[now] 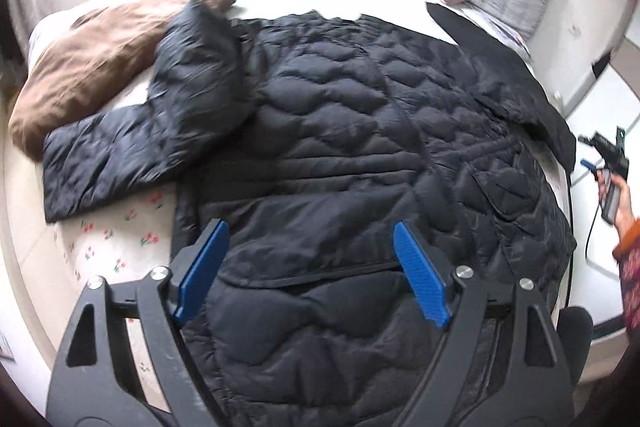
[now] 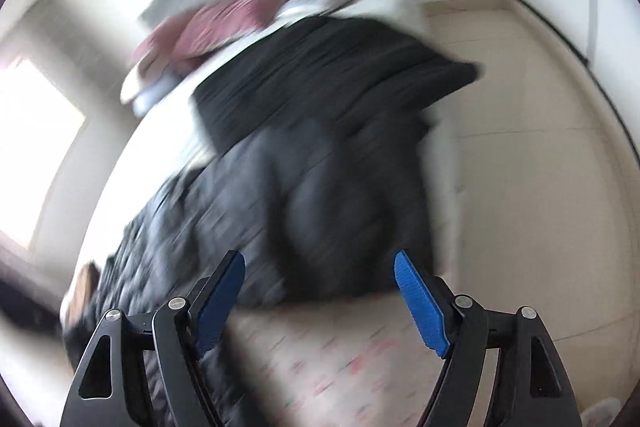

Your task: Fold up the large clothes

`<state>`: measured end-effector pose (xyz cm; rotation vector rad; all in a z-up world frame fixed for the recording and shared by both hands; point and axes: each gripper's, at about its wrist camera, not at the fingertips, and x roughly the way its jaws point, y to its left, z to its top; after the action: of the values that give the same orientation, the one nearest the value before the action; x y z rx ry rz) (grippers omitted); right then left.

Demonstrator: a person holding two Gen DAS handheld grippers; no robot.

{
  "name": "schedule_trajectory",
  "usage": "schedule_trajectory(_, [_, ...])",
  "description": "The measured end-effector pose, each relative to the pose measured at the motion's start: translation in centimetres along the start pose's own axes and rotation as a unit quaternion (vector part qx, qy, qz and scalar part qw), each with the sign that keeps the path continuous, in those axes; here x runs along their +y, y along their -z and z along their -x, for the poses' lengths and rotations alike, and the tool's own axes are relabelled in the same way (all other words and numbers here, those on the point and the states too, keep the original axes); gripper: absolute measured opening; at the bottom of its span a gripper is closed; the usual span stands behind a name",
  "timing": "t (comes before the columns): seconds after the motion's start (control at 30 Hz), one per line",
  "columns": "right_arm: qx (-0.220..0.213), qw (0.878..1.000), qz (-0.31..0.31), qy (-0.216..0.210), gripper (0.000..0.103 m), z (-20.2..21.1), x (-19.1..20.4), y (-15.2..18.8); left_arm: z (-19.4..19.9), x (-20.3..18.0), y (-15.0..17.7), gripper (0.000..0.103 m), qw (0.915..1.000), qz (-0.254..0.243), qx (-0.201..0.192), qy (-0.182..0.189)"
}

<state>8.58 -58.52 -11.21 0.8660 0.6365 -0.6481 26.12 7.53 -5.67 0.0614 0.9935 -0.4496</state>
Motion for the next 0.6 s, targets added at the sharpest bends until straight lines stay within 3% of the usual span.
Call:
schedule_trajectory(0.13, [0.006,0.999,-0.033,0.010,0.079,-1.9,-3.4,-1.9,-0.1,-1.7,-0.6,0.085,1.0000,-0.009,0.004,0.002])
schedule_trajectory(0.27, [0.034,0.995,-0.077,-0.052,0.079,-4.4,-5.6,-1.7,-0.8,-3.8,-1.5,0.085,0.9996,-0.006,0.008,0.026])
schedule_trajectory(0.43, [0.061,0.990,-0.074,-0.108,0.077,-6.2,-5.3,-0.6,-2.8,-6.5,-2.7,0.085,0.9988,-0.010,0.030,0.038])
schedule_trajectory(0.47, [0.064,0.989,-0.060,-0.120,0.069,-6.1,-4.6,-0.5,-3.1,-7.1,-3.0,0.085,0.9986,-0.012,0.031,0.042])
schedule_trajectory(0.5, [0.066,0.989,-0.037,-0.131,0.035,-5.7,-3.6,-0.5,-3.4,-7.7,-3.2,0.085,0.9983,-0.015,0.033,0.046])
schedule_trajectory(0.53, [0.065,0.990,-0.013,-0.126,0.011,-5.0,-2.8,-0.6,-3.4,-8.0,-3.3,0.085,0.9981,-0.018,0.034,0.048])
schedule_trajectory(0.6, [0.037,0.994,0.039,-0.099,0.010,-2.8,-0.8,-1.1,-3.7,-8.8,-3.5,0.085,0.9976,-0.030,0.034,0.052])
